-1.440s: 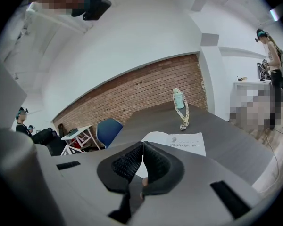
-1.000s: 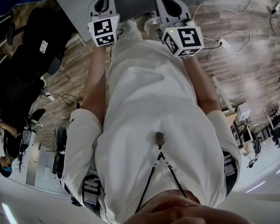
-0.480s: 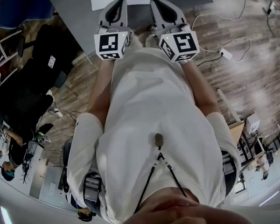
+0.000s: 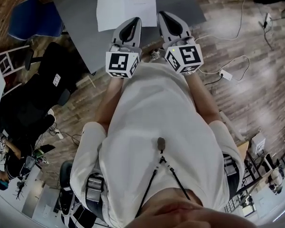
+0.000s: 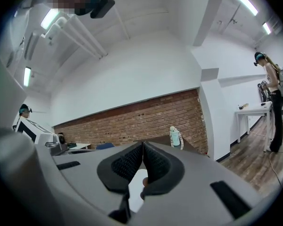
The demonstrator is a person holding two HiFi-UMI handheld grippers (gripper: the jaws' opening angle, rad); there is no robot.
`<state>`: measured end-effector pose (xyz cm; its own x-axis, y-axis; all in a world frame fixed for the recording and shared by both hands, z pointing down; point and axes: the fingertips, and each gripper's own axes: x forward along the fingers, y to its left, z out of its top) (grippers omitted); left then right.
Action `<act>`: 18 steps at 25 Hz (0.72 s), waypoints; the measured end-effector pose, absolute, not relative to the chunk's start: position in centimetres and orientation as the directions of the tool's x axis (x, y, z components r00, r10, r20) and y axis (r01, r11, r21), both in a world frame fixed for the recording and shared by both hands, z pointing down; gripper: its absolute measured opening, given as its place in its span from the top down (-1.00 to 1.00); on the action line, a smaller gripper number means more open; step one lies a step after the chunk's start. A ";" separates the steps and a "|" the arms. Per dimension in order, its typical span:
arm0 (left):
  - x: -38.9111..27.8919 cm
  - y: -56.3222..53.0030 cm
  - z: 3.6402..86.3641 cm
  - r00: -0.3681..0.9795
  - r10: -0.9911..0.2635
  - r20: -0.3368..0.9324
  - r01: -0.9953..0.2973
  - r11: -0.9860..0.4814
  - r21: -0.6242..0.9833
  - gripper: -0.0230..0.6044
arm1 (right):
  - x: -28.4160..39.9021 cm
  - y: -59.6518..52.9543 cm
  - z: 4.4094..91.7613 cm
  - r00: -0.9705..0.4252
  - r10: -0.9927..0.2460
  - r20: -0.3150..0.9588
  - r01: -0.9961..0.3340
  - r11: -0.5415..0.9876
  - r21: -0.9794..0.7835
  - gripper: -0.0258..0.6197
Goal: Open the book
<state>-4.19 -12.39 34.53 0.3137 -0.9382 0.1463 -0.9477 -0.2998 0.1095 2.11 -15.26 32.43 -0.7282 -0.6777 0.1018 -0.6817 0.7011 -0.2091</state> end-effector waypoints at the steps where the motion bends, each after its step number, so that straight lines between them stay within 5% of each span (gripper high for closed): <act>1: -4.1 -12.4 33.7 0.312 -0.941 0.133 -0.948 -0.300 0.102 0.85 | 2.2 -15.2 31.8 -0.731 -0.676 0.093 -0.679 0.706 -0.203 0.81; 18: -3.0 -11.8 26.5 0.302 -0.953 0.019 -0.953 -0.302 0.009 0.85 | 3.2 -13.9 26.3 -0.753 -0.658 0.009 -0.652 0.745 -0.141 0.81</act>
<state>-2.97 -11.80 26.53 0.3024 -0.9530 0.0189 -0.9532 -0.3023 0.0093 3.22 -13.94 26.34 -0.7531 -0.6578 0.0091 -0.6522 0.7448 -0.1411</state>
